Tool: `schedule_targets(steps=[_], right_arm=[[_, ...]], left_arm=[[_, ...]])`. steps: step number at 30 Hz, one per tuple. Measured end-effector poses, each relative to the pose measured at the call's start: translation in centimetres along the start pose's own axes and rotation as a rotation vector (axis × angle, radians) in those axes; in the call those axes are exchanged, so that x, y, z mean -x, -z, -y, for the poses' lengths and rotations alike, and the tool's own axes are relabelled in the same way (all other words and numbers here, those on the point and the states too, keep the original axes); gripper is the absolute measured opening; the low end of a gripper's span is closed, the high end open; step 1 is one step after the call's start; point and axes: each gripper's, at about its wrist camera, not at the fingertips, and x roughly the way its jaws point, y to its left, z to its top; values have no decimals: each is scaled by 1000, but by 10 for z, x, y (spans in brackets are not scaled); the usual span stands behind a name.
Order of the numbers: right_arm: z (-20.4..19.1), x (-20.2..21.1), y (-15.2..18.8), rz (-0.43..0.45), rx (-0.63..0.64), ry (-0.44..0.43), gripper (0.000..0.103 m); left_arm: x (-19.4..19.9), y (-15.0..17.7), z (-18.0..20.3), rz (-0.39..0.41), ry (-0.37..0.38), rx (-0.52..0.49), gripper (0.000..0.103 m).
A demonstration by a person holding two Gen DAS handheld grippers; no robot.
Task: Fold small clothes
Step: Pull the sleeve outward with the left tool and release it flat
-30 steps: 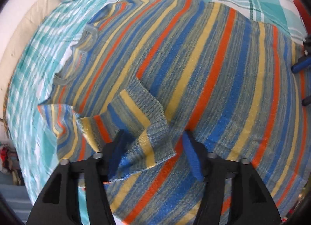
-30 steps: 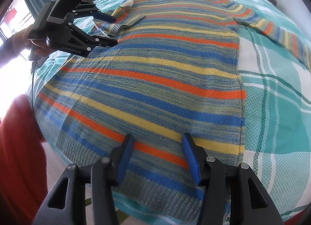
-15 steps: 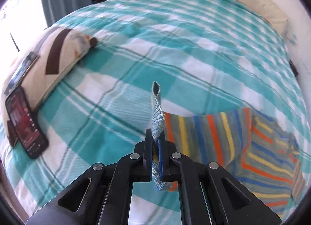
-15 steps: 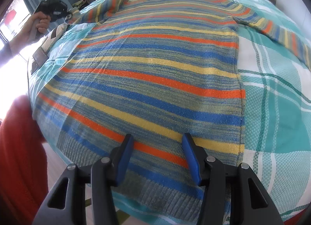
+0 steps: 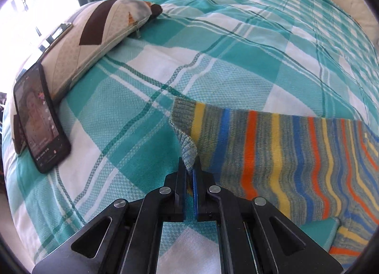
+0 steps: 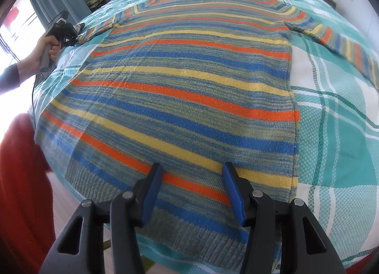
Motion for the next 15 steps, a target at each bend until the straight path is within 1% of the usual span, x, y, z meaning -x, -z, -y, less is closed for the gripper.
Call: schedule_targets(steps=[6,10,11,13,15], right_arm=[[-1,-2,-1,-3,5,5,53],[-1,-2,-1,-3,5,4,53],[-1,-2,-1,-3,5,4,53],[-1,-2,0,-3,5,4,53],[-1,-2,-1,-1,4,2,53]], left_arm=[[-7,4,-3,9,-2,5,3],[-3,2,-21,-5,24,55,7],[0,3,-27,-7,16,63,7],[7,3,-40,-10,-26,71,8],[15,4,-55,-15,-39,106,8]])
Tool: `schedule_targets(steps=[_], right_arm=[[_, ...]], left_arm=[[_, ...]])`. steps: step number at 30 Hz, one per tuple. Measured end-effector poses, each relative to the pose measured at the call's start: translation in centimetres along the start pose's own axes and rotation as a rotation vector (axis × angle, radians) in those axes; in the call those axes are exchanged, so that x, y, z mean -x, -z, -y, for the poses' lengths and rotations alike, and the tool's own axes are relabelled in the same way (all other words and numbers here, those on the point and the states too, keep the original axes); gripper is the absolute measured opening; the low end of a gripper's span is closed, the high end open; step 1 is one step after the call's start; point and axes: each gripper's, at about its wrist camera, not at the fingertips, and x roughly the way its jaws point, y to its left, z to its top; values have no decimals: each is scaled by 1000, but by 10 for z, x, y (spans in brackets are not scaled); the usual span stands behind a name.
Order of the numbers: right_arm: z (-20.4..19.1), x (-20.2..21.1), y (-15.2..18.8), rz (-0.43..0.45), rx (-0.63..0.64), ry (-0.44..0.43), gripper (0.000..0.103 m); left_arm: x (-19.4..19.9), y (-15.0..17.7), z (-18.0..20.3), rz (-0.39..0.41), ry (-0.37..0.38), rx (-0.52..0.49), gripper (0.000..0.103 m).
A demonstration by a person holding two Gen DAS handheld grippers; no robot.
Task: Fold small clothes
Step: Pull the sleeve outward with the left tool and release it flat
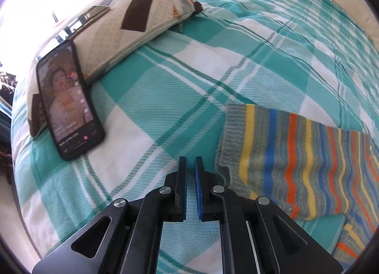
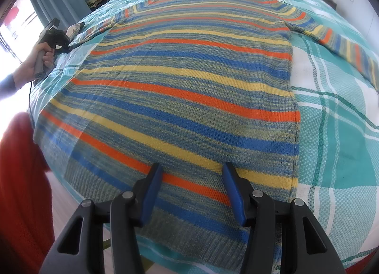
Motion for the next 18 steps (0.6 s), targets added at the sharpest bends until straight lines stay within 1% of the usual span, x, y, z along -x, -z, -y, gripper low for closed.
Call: schedule_targets(steps=[1,2,3,4,6,8,9,11,12,13,14,15,16,17,18], right_arm=[[0,0,0,1,-1,0,53],[0,0,0,1,-1,0,53],[0,0,0,1,-1,0,53],[0,0,0,1,-1,0,54],[-1,0,0,1,0,4,54],[-3,0,-1,-2,3,13,55],[-4,-1,-1,-2,4,18,55],[-6,-2,-1,-2,7,29,56],[-7,-2,-1,-2,9,34,56],[-7,-2,0,-2,10,38,57],[-7,-2,0,-1,11,42,57],[-8,-2,0,-1,12,45,57],[-8,-3,0,0,12,47,57],[-7,-3,0,1,11,48,57],[-7,-3,0,2,12,48,57]], left_arm=[[6,0,-6,7,2,17,8],[14,0,-8,27,5,23,13],[22,0,-5,54,18,15,23],[30,1,0,81,34,-2,29],[46,4,20,132,99,-52,48],[54,9,45,155,171,-119,58],[52,13,56,149,190,-151,61],[35,20,71,97,178,-203,63],[21,24,72,54,148,-213,63],[6,28,67,13,108,-211,62],[-7,32,57,-15,88,-200,62],[-10,37,43,-5,101,-177,68],[-7,40,31,12,108,-158,71],[-5,42,21,15,90,-153,75],[-2,44,11,13,90,-151,76]])
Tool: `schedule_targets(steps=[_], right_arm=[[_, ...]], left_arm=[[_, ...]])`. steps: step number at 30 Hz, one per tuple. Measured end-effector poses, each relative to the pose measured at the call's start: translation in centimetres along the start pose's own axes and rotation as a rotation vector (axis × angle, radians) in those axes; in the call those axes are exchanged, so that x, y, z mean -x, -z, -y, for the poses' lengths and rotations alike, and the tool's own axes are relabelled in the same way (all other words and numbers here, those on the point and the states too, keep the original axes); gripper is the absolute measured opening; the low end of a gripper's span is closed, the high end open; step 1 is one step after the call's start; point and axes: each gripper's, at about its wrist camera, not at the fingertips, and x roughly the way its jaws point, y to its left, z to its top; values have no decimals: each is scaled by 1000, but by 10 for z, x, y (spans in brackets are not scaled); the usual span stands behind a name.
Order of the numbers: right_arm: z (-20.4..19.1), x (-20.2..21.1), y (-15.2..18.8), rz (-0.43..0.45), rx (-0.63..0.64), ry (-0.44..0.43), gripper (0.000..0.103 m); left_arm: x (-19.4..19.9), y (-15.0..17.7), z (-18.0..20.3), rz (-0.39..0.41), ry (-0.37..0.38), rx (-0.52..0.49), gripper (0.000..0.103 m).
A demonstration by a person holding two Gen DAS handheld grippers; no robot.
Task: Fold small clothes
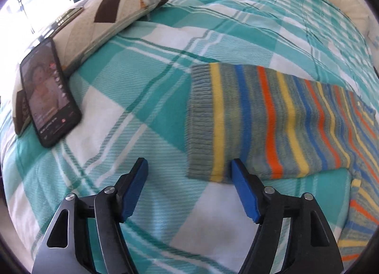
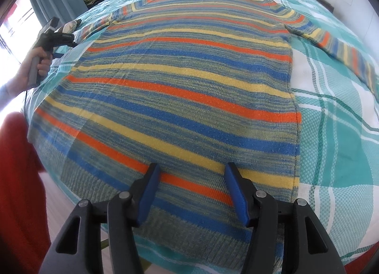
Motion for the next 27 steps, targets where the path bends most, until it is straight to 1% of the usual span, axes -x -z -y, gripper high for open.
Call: schedule_targets(steps=[1,2,3,5,7,8,9,11,12,13,15,16,19,20,21,22,23,25,27], right_arm=[[0,0,0,1,2,1,57],[0,0,0,1,4,1,57],[0,1,0,2,5,-1,58],[0,2,-1,5,-1,-8,58],[2,8,-2,6,-16,-18,58],[4,14,-4,16,-30,-15,58],[4,22,-4,39,-48,-2,58],[9,43,-4,110,-84,23,58],[12,52,-3,146,-103,38,60],[14,62,-3,182,-123,57,64],[22,75,-2,246,-172,89,69],[26,79,-2,263,-199,100,71],[41,79,-1,277,-259,139,71],[45,77,1,280,-277,150,71],[49,75,3,279,-299,157,71],[54,73,4,274,-323,163,71],[59,71,5,268,-347,164,71],[70,67,9,250,-389,169,71],[76,64,12,240,-413,179,71]], left_arm=[[6,3,-7,-5,-3,3,76],[13,7,-13,-10,-21,7,71],[22,12,-17,-5,-13,7,71],[46,25,-17,17,60,-16,72],[68,43,-4,43,134,-65,78],[79,53,5,51,169,-99,83],[88,63,17,59,200,-133,88],[100,81,41,75,248,-200,89],[102,88,52,77,265,-231,90],[103,92,61,76,274,-258,91],[96,96,79,76,273,-297,91],[92,98,85,79,266,-310,91],[69,97,95,63,255,-334,91],[59,98,98,55,240,-344,93],[46,98,100,38,217,-361,99],[37,104,100,33,200,-376,102],[32,108,99,52,200,-386,103],[35,115,99,109,190,-386,103],[37,117,101,126,171,-393,103]])
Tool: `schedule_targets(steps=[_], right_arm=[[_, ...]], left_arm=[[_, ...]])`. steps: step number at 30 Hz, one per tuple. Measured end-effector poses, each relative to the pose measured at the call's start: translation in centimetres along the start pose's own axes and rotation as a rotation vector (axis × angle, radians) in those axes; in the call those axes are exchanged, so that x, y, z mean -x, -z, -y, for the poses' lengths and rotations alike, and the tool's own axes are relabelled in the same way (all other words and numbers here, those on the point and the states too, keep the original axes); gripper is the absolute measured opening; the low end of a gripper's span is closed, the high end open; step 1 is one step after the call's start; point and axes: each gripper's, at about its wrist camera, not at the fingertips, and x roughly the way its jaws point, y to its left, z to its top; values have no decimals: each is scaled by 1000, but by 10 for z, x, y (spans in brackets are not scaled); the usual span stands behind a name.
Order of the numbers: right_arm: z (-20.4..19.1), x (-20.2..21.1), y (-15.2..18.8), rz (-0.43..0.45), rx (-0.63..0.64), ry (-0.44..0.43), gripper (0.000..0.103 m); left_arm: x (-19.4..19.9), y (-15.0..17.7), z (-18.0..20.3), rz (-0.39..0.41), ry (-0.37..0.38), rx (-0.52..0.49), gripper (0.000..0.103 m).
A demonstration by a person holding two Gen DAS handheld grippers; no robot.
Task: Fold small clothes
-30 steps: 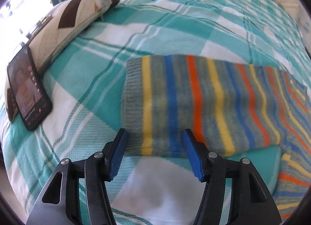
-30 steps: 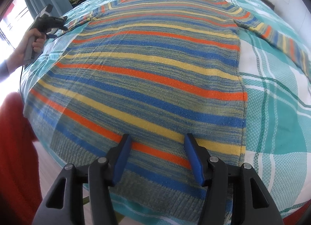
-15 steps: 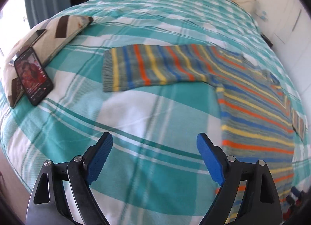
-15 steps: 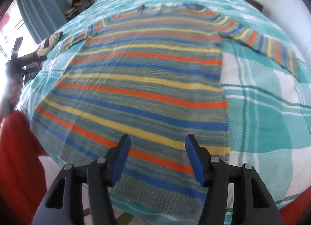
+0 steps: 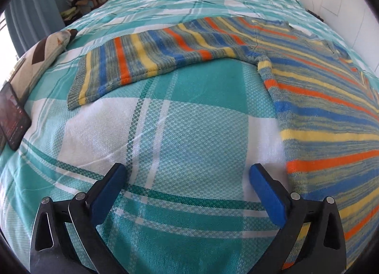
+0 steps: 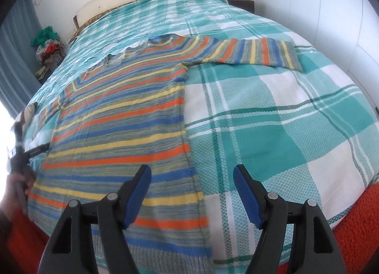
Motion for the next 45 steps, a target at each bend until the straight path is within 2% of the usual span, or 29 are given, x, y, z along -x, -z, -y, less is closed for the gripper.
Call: schedule_targets(steps=[4,9,14,22,32,38,40,42,45], right_arm=[[1,-7,-1,-4,-6,10,71],[-5,-14,0,-14,32,15,71],[3,-33,8,-96,23,28,72],[4,-37,10,-108,17,4,79],[10,-35,10,-114,-17,-29,81],[23,-28,7,-134,-91,-86,80],[30,-24,1,-138,-126,-109,80],[41,-20,-15,-112,-162,-138,80],[64,-17,-59,-52,-202,-139,80]], left_arm=[[0,1,-4,6,20,16,103],[0,3,0,11,-8,6,103],[-1,3,-2,-6,9,4,103],[1,9,-3,-56,23,-21,103],[10,21,-7,-126,39,-40,103],[36,37,-15,-189,53,30,102],[51,39,-17,-180,86,75,102],[68,36,-20,-146,171,139,102],[91,17,-15,-61,237,173,102]])
